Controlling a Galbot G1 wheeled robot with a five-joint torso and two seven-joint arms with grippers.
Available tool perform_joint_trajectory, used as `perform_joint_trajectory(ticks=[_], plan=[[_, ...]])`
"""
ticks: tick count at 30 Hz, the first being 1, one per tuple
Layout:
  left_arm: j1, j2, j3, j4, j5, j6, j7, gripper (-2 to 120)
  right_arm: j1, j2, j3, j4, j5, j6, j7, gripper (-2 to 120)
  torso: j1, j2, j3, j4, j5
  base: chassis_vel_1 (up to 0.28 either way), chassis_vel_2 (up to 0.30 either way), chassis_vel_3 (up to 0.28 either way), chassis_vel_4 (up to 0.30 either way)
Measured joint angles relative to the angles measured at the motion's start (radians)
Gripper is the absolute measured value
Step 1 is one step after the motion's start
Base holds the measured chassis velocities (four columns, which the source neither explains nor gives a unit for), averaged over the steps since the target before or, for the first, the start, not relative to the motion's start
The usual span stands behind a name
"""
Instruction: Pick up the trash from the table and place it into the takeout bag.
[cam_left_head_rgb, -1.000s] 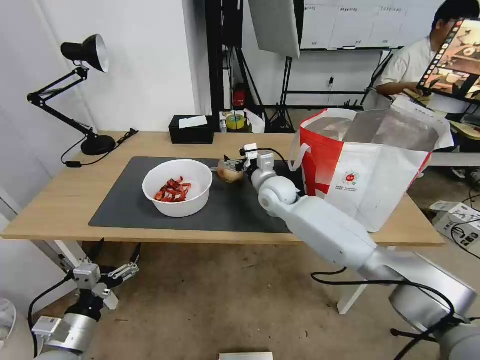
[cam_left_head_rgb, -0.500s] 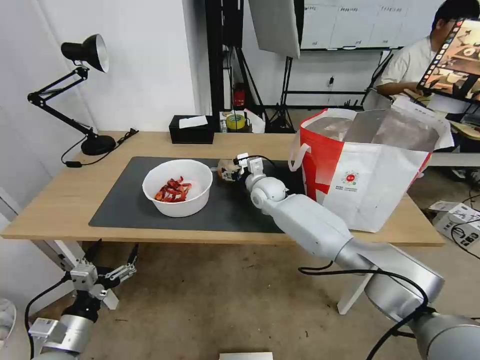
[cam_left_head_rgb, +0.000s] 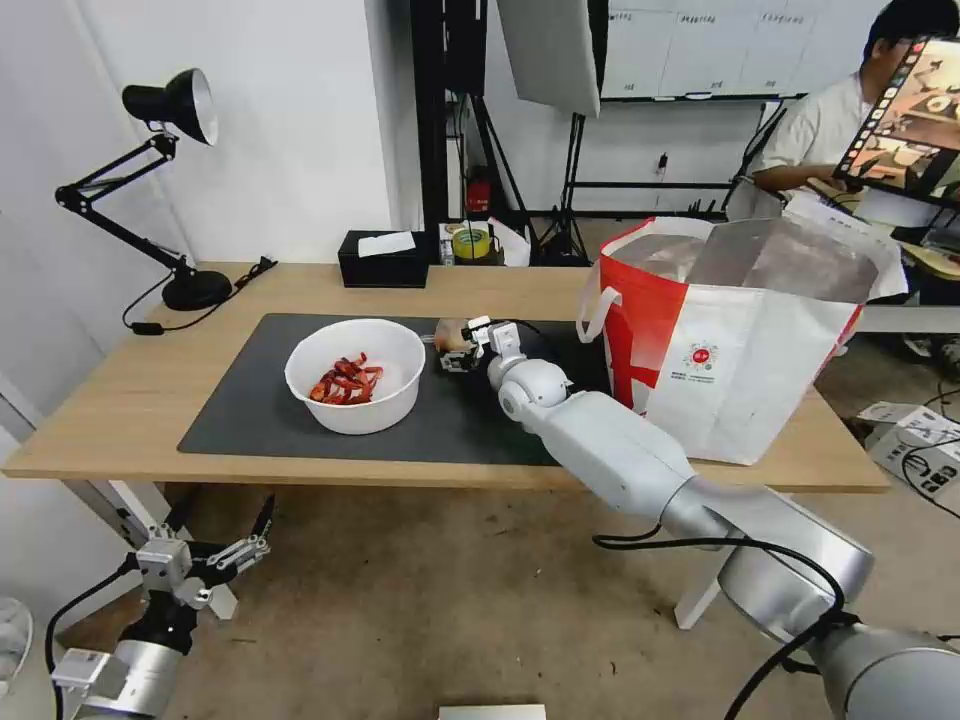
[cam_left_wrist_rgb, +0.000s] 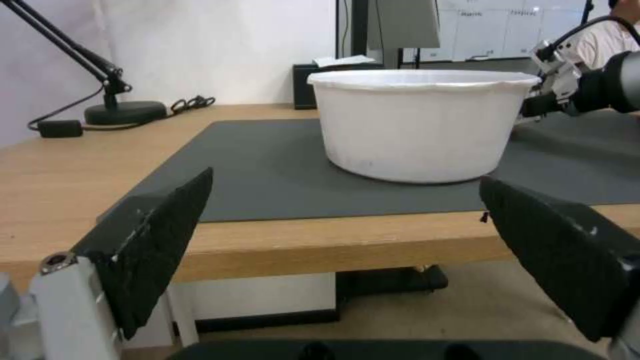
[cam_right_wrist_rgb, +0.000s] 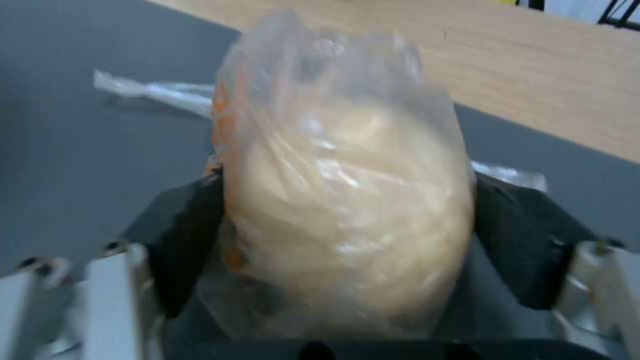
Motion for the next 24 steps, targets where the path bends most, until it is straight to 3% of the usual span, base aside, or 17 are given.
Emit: perform_joint_trajectory(ticks=[3, 9, 11, 15, 18, 24], plan=[[0.004, -0.003, -0.001, -0.004, 0.000, -0.001, 0.000, 100, -0.002, -0.004, -0.001, 0.007, 0.003, -0.007, 0.000, 68, 0.000, 0.000, 0.000, 0.0000, 0.0000, 0.000, 0.000, 0.000, 0.000], [0.008, -0.007, 0.002, -0.003, 0.000, -0.009, 0.005, 100, -0.011, -0.009, -0.001, 0.016, 0.021, -0.011, 0.012, 52, 0.000, 0.000, 0.000, 0.0000, 0.0000, 0.000, 0.000, 0.000, 0.000], [0.009, -0.007, 0.006, -0.001, 0.001, -0.013, 0.006, 100, -0.018, -0.014, 0.003, 0.027, 0.038, -0.011, 0.023, 39, 0.000, 0.000, 0.000, 0.0000, 0.0000, 0.000, 0.000, 0.000, 0.000], [0.009, -0.005, 0.006, -0.002, 0.001, -0.013, 0.006, 100, -0.022, -0.026, 0.005, 0.048, 0.046, -0.006, 0.026, 30, 0.000, 0.000, 0.000, 0.0001, 0.0000, 0.000, 0.000, 0.000, 0.000], [0.009, -0.002, 0.005, -0.006, 0.001, -0.013, 0.006, 100, -0.039, -0.071, 0.009, 0.149, 0.042, 0.026, 0.050, 15, 0.000, 0.000, 0.000, 0.0001, 0.0001, 0.000, 0.000, 0.000, 0.000], [0.008, -0.004, 0.011, -0.012, 0.003, -0.013, 0.006, 100, -0.114, -0.182, 0.033, 0.355, -0.095, 0.109, 0.111, 9, 0.000, 0.000, 0.000, 0.0002, 0.0001, 0.000, 0.000, 0.000, 0.000]])
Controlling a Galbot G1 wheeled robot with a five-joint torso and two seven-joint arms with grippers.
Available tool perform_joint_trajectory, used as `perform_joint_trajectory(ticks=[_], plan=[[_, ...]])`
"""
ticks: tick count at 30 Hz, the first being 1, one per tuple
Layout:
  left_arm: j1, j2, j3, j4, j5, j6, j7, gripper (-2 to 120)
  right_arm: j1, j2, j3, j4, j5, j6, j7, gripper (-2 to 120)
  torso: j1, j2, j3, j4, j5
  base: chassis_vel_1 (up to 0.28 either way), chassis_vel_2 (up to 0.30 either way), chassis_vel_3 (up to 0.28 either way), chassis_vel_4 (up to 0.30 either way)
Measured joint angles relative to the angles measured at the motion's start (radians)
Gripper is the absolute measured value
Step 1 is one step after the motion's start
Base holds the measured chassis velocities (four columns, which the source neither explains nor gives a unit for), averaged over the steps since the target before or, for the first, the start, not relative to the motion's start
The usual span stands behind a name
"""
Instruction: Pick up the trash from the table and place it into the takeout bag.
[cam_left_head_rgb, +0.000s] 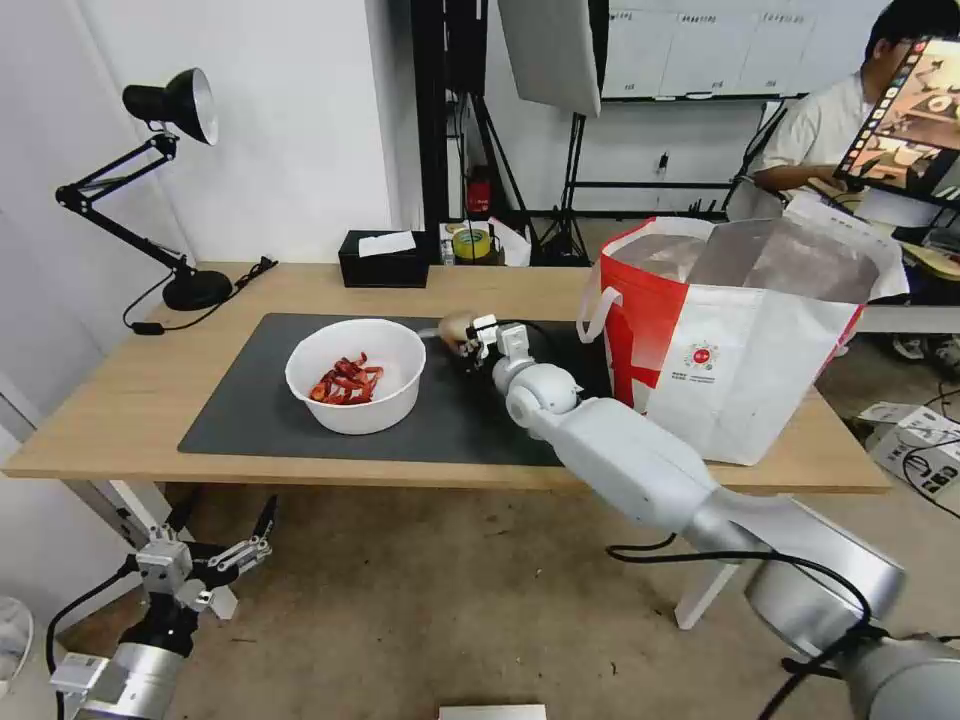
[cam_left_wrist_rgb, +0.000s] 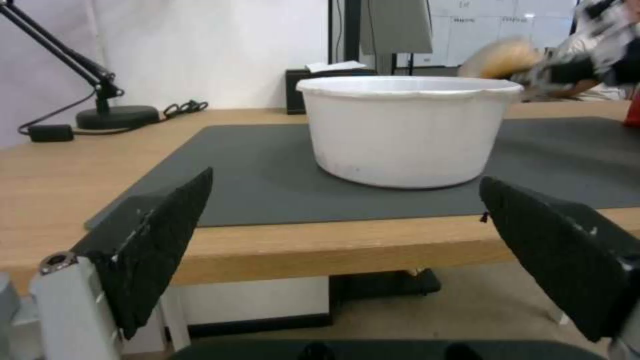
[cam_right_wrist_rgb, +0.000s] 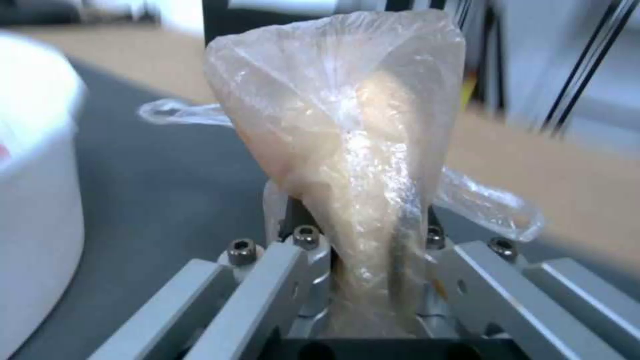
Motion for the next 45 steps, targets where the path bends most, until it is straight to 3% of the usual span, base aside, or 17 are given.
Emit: perform_joint_trajectory(ticks=[3, 5, 10, 20, 32, 45], plan=[[-0.001, -0.002, 0.007, -0.002, 0.003, 0.001, -0.001, 100, -0.050, -0.052, 0.021, 0.093, -0.045, 0.040, 0.018, 9, 0.000, 0.000, 0.000, -0.0003, 0.0003, 0.000, 0.000, 0.000, 0.000], [-0.004, -0.007, 0.015, -0.004, 0.006, 0.002, -0.001, 100, -0.127, -0.130, 0.066, 0.211, -0.086, 0.103, 0.029, 8, 0.000, 0.000, 0.000, -0.0003, 0.0002, 0.000, 0.000, 0.000, 0.000], [-0.003, -0.011, 0.022, -0.009, 0.008, 0.003, -0.002, 100, -0.197, -0.189, 0.129, 0.301, -0.116, 0.165, 0.029, 8, 0.000, 0.000, 0.000, -0.0004, 0.0002, 0.000, 0.000, 0.000, 0.000], [-0.010, -0.021, 0.060, -0.019, 0.037, 0.007, -0.006, 100, -0.391, -0.330, 0.356, 0.575, -0.196, 0.253, 0.072, 8, 0.000, 0.000, 0.000, -0.0003, 0.0002, 0.000, 0.000, 0.000, 0.000], [-0.027, -0.015, 0.079, -0.020, 0.040, 0.010, -0.009, 100, -0.384, -0.441, 0.530, 0.628, -0.152, 0.250, 0.119, 7, 0.000, 0.000, 0.000, -0.0001, 0.0000, 0.000, 0.000, 0.000, 0.000], [-0.054, -0.007, 0.111, 0.000, 0.042, 0.011, -0.009, 100, -0.456, -0.476, 0.636, 0.614, -0.041, 0.159, 0.211, 7, 0.000, 0.000, 0.000, -0.0002, -0.0001, 0.000, 0.000, 0.000, 0.000]])
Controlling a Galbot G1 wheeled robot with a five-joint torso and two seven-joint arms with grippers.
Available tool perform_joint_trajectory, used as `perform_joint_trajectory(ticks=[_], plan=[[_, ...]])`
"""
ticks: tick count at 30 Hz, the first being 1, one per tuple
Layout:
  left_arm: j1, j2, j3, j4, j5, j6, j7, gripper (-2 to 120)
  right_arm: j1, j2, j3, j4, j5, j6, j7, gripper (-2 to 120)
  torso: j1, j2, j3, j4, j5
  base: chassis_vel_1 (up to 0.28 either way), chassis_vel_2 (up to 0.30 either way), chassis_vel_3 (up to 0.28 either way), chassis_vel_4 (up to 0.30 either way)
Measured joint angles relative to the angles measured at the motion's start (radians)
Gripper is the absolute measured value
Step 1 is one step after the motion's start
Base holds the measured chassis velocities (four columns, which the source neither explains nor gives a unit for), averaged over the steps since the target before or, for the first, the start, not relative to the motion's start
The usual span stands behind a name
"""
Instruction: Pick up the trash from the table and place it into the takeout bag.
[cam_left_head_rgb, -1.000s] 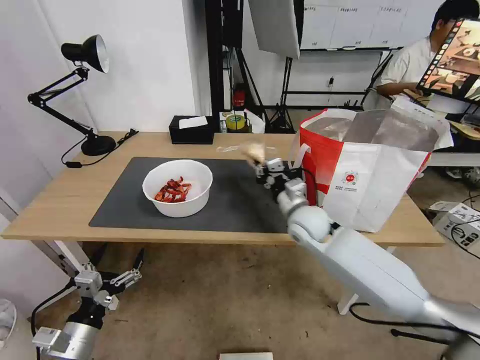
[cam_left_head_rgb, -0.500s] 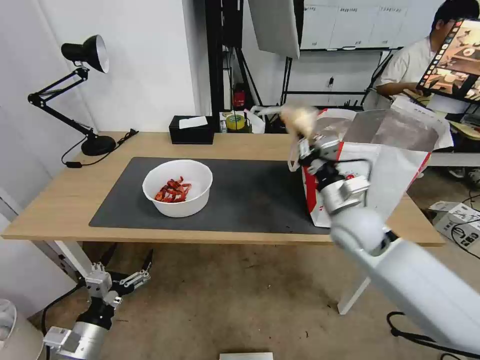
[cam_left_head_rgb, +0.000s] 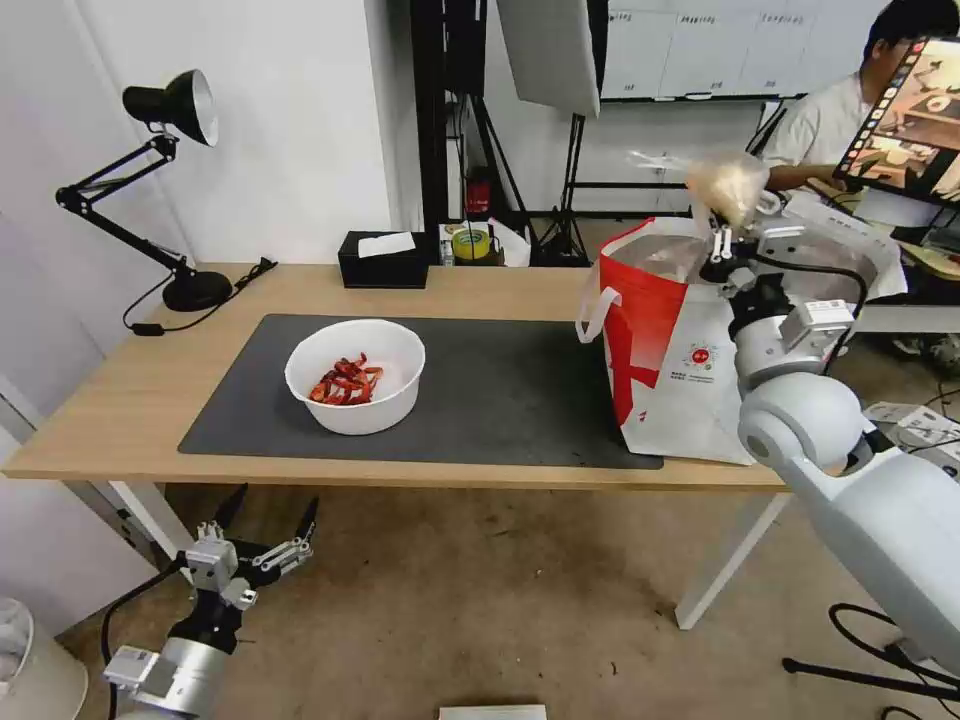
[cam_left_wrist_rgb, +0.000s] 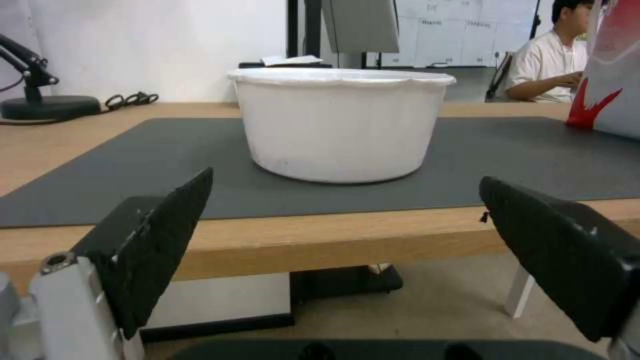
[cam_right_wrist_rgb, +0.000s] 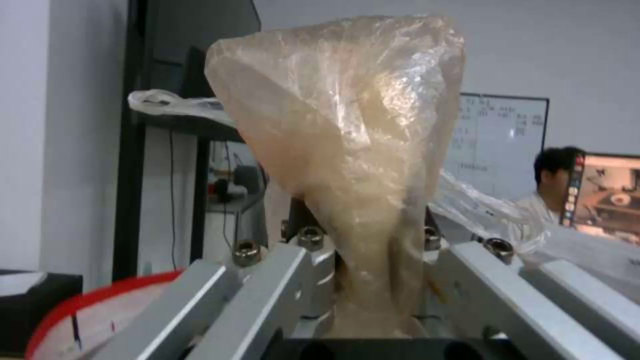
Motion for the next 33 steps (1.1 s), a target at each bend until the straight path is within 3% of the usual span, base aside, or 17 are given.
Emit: perform_joint_trajectory(ticks=[4, 8, 11, 17, 18, 24, 26, 33], plan=[[-0.001, 0.003, 0.002, 0.000, -0.001, 0.000, 0.000, 100, -0.013, -0.002, 0.007, 0.003, 0.009, -0.016, 0.003, 7, 0.000, 0.000, 0.000, 0.0000, 0.0001, 0.000, 0.000, 0.000, 0.000], [-0.003, 0.011, 0.004, -0.001, -0.002, 0.001, 0.000, 100, -0.037, -0.012, 0.021, 0.004, 0.015, -0.032, -0.005, 18, 0.000, 0.000, 0.000, -0.0001, 0.0001, 0.000, 0.000, 0.000, 0.000], [-0.002, 0.012, 0.004, -0.001, -0.002, 0.001, 0.000, 100, -0.041, -0.018, 0.025, 0.008, 0.024, -0.040, -0.008, 34, 0.000, 0.000, 0.000, 0.0000, -0.0001, 0.000, 0.000, 0.000, 0.000], [-0.001, 0.013, 0.004, -0.006, -0.003, 0.001, 0.000, 100, -0.038, -0.028, 0.025, 0.014, 0.033, -0.046, -0.007, 51, 0.000, 0.000, 0.000, 0.0000, -0.0001, 0.000, 0.000, 0.000, 0.000], [-0.001, 0.014, 0.004, -0.009, -0.003, 0.001, 0.000, 100, -0.038, -0.032, 0.028, 0.016, 0.040, -0.048, -0.005, 59, 0.000, 0.000, 0.000, 0.0001, -0.0001, 0.000, 0.000, 0.000, 0.000], [-0.001, 0.018, 0.005, -0.015, -0.003, 0.001, 0.000, 100, -0.048, -0.043, 0.043, 0.024, 0.051, -0.051, -0.002, 78, 0.000, 0.000, 0.000, 0.0000, -0.0001, 0.000, 0.000, 0.000, 0.000], [0.001, 0.019, 0.005, -0.019, -0.003, 0.001, 0.000, 100, -0.056, -0.046, 0.049, 0.032, 0.053, -0.051, -0.002, 89, 0.000, 0.000, 0.000, 0.0000, -0.0001, 0.000, 0.000, 0.000, 0.000], [0.006, 0.023, 0.002, -0.029, -0.003, 0.002, 0.000, 100, -0.072, -0.051, 0.059, 0.045, 0.055, -0.052, -0.002, 100, 0.000, 0.000, 0.000, 0.0000, -0.0001, 0.000, 0.000, 0.000, 0.000]])
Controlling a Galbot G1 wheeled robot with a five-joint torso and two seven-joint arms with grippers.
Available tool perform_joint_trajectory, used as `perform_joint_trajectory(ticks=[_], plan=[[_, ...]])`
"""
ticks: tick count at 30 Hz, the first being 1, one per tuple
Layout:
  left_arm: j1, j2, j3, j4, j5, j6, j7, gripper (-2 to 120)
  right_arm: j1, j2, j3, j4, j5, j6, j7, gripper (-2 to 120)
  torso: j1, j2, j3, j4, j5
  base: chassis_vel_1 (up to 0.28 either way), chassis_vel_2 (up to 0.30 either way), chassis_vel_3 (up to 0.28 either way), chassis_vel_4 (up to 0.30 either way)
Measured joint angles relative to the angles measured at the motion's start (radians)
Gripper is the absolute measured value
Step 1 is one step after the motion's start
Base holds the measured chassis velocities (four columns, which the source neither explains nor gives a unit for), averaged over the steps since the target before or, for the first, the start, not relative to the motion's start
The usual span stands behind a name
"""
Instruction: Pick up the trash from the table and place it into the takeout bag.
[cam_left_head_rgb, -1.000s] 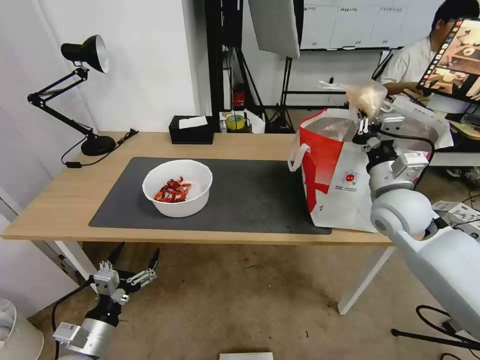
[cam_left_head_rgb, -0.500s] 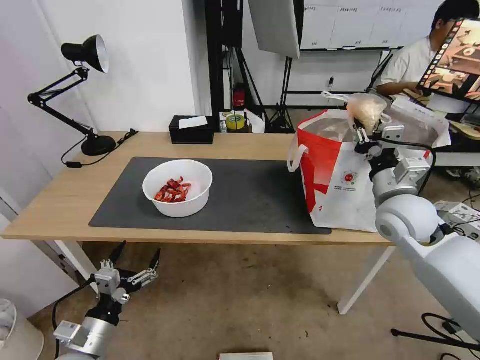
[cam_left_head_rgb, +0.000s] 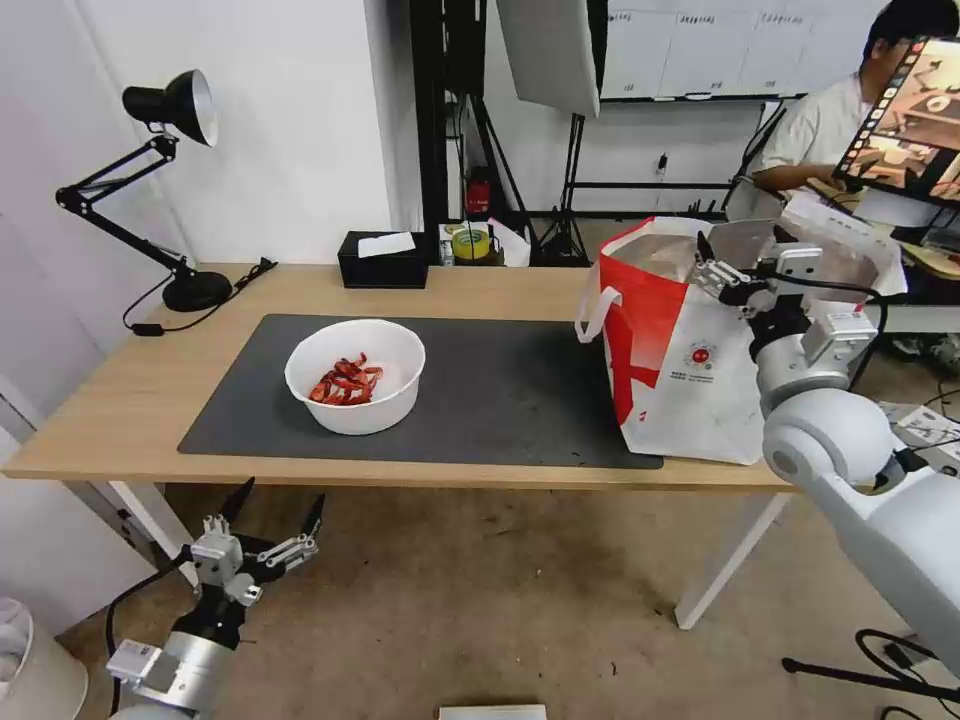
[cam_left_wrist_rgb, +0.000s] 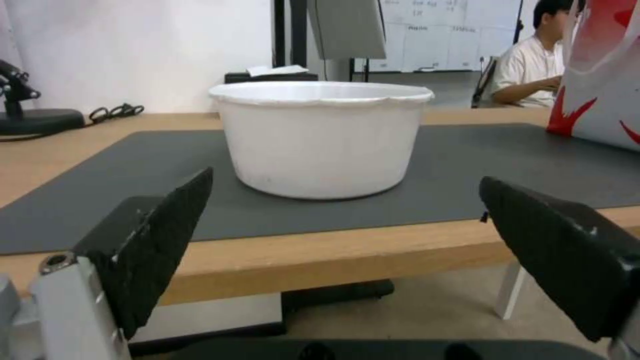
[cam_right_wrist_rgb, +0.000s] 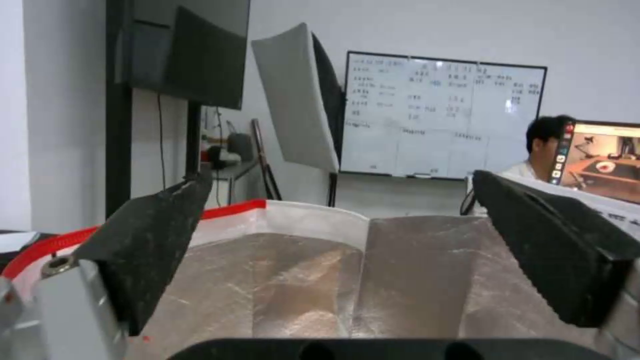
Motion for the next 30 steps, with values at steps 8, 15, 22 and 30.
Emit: perform_joint_trajectory(ticks=[8, 15, 22, 30], plan=[[0.005, -0.001, -0.005, -0.004, 0.000, 0.000, 0.000, 100, -0.009, -0.006, 0.008, 0.038, 0.032, 0.002, -0.007, 100, 0.000, 0.000, 0.000, 0.0000, 0.0000, 0.000, 0.000, 0.000, 0.000], [0.006, -0.002, -0.010, -0.006, 0.000, -0.001, 0.000, 100, -0.029, -0.017, 0.023, 0.103, 0.070, 0.013, -0.043, 100, 0.000, 0.000, 0.000, 0.0001, -0.0002, 0.000, 0.000, 0.000, 0.000], [0.006, -0.002, -0.021, -0.006, -0.002, -0.003, 0.000, 100, -0.192, -0.017, 0.121, 0.233, 0.089, 0.018, -0.136, 100, 0.000, 0.000, 0.000, 0.0000, -0.0001, 0.000, 0.000, 0.000, 0.000], [0.004, -0.002, -0.034, 0.009, 0.017, -0.013, 0.001, 100, -0.544, 0.073, 0.272, 0.346, 0.037, 0.065, -0.271, 100, 0.000, 0.000, 0.000, -0.0001, -0.0002, 0.000, 0.000, 0.000, 0.000]])
